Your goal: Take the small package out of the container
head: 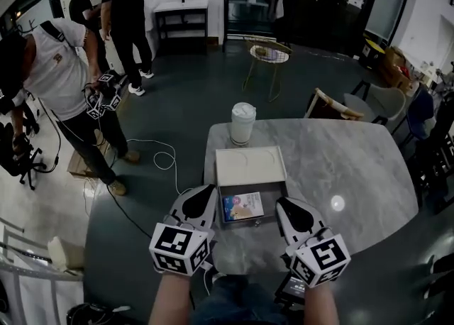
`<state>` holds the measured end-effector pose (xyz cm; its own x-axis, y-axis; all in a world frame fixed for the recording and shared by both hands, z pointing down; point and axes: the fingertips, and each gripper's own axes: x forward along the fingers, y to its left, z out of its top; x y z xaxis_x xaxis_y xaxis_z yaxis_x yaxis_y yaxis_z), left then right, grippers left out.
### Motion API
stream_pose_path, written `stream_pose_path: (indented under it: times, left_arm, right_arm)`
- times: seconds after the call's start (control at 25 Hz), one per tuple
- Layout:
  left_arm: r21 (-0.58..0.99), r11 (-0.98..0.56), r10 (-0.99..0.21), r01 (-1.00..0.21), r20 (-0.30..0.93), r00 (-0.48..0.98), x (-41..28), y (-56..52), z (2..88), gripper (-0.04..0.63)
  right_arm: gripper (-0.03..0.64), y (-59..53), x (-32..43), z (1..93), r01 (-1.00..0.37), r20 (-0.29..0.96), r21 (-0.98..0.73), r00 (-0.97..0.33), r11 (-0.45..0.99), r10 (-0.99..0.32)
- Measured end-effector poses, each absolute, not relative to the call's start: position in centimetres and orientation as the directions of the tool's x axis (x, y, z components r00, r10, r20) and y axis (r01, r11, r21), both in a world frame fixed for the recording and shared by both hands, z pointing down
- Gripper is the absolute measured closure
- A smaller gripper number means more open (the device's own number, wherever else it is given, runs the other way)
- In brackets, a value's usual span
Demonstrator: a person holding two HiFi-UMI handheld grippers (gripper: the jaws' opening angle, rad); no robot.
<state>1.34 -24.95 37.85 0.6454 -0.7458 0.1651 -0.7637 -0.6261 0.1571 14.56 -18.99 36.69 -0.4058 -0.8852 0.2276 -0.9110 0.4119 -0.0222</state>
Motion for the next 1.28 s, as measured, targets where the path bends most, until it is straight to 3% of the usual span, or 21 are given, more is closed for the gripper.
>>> stream_pose_path:
  times: [0.16,0.24,0.36,0.56,0.64,0.72,0.88,1.08,1.28]
  left_arm:
    - [0.146,-0.616,-0.752,-0.774,0.183,0.633,1.8,-26.7,38.3,0.583]
    - [0.150,-0.606,-0.758,-0.781,0.188,0.625,2.0,-27.7,38.4,0.583]
    - [0.173,-0.577,-0.775,-0.798,0.192,0.602,1.9,-29.5,38.6,0.583]
    - [0.260,-0.520,-0.791,-0.814,0.212,0.573,1.9,-31.5,40.0,0.583]
    - [0.269,-0.496,-0.797,-0.826,0.237,0.556,2.0,-31.8,40.8,0.583]
    - [0.262,-0.475,-0.802,-0.840,0.263,0.536,1.9,-31.8,41.7,0.583]
    - [0.243,-0.455,-0.796,-0.857,0.320,0.513,1.6,-31.5,43.5,0.583]
    - [0.268,-0.428,-0.780,-0.863,0.373,0.503,1.4,-31.4,45.9,0.583]
    - [0.254,-0.434,-0.766,-0.865,0.402,0.502,1.7,-31.5,46.7,0.583]
  right_arm:
    - [0.580,-21.3,16.0,37.2,-0.907,0.272,-0.024,-0.410,0.419,-0.871]
    - [0.471,-22.7,16.1,37.7,-0.889,0.312,-0.045,-0.446,0.456,-0.839]
    - [0.417,-25.1,16.1,38.4,-0.855,0.340,-0.121,-0.513,0.504,-0.788]
    - [0.419,-27.2,16.2,41.7,-0.810,0.431,-0.210,-0.580,0.548,-0.692]
    - [0.512,-27.0,15.8,43.5,-0.775,0.460,-0.248,-0.622,0.581,-0.634]
    - [0.526,-26.7,15.3,45.6,-0.751,0.487,-0.296,-0.651,0.591,-0.583]
    - [0.508,-25.8,14.4,50.4,-0.744,0.591,-0.403,-0.656,0.533,-0.469]
    - [0.376,-24.6,14.0,55.9,-0.767,0.727,-0.461,-0.615,0.446,-0.305]
    - [0.368,-25.4,15.6,59.5,-0.839,0.821,-0.422,-0.514,0.344,-0.247]
